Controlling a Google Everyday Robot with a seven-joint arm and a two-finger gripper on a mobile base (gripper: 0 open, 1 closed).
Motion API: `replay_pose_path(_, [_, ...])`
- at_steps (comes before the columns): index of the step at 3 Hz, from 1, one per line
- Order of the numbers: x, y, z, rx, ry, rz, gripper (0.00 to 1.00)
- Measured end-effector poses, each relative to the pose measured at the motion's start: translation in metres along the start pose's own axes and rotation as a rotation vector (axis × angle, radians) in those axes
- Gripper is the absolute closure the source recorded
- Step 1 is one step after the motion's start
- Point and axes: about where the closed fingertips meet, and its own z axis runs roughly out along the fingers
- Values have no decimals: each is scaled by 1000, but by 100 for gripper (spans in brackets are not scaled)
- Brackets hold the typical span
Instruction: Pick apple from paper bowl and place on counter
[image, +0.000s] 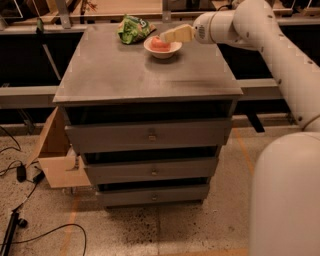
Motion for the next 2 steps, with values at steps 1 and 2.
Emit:
replay_pose_path(1, [-3,-1,37,32,2,18,0])
replay_pose_path(2, [-2,-4,64,66,14,27,15])
